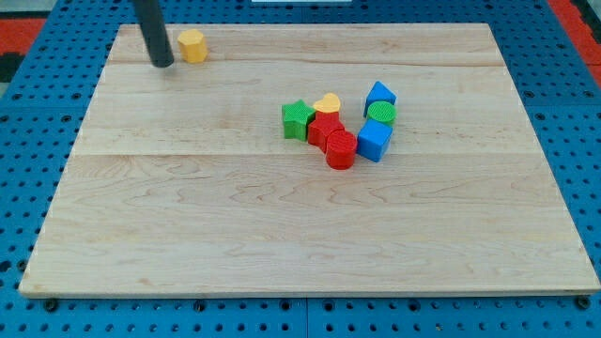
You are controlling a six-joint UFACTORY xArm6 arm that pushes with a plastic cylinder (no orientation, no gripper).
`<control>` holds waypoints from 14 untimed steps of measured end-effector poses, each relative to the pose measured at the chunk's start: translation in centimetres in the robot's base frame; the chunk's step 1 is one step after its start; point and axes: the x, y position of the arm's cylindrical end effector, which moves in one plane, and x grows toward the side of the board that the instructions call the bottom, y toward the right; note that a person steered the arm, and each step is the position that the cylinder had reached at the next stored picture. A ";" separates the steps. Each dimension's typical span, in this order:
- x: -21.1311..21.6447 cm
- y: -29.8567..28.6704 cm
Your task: Separate the green star from the group of blocks
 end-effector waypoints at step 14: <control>9.6 20.3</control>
